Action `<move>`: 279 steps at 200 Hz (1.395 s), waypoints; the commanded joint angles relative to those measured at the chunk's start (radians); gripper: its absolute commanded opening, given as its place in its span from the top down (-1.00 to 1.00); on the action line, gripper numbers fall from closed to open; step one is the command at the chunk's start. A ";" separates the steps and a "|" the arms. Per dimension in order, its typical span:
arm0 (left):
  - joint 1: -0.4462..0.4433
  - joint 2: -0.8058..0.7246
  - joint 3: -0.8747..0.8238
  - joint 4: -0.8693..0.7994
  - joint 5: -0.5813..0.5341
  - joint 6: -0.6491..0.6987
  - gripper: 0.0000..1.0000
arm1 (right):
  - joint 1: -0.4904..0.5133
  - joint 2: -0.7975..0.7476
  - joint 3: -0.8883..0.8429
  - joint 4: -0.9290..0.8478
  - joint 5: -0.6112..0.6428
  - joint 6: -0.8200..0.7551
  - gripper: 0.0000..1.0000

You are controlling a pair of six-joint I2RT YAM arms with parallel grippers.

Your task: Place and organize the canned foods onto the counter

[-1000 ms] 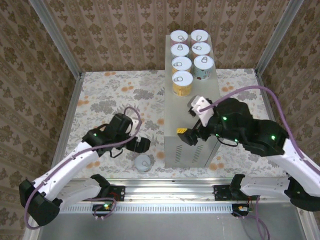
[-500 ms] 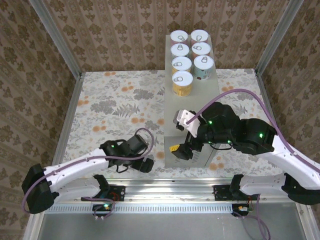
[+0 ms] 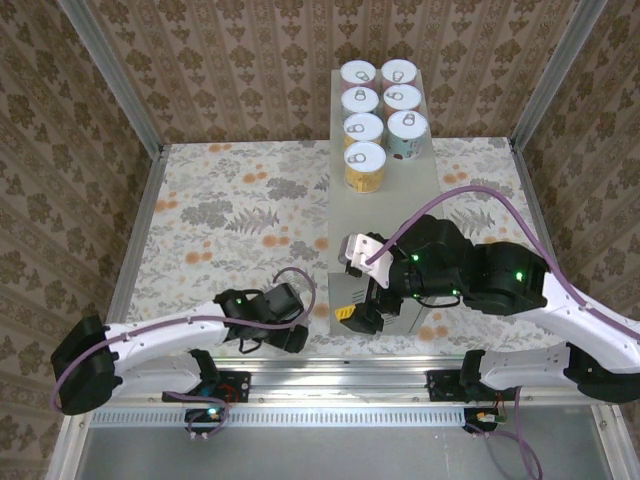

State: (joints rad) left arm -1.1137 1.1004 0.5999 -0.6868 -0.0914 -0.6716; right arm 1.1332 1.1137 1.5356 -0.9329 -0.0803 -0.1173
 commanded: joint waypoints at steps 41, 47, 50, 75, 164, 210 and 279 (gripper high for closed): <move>-0.008 -0.035 0.060 -0.017 -0.111 -0.018 -0.42 | 0.017 -0.022 -0.007 -0.049 0.032 0.014 -1.00; -0.008 -0.042 0.073 -0.033 -0.121 -0.015 -0.38 | 0.017 -0.022 -0.008 -0.051 0.034 0.015 -1.00; -0.008 -0.046 0.080 -0.040 -0.126 -0.014 -0.36 | 0.017 -0.022 -0.008 -0.049 0.034 0.016 -1.00; 0.020 -0.100 0.152 -0.126 -0.177 0.006 -0.33 | 0.017 -0.028 -0.019 -0.036 0.032 0.021 -1.00; 0.363 -0.156 0.643 -0.411 0.009 0.499 -0.11 | 0.018 -0.032 0.020 -0.004 0.106 0.041 -1.00; 0.400 -0.066 0.947 -0.473 0.211 0.662 -0.11 | 0.017 -0.054 0.029 0.042 0.330 0.089 -1.00; 0.378 0.048 1.194 -0.474 0.500 0.761 -0.08 | 0.016 -0.197 -0.068 0.074 0.547 0.155 -1.00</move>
State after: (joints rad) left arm -0.7231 1.1378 1.7092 -1.1866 0.2695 0.0158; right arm 1.1435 0.9806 1.5055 -0.8867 0.3717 -0.0090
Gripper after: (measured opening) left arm 0.716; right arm 0.999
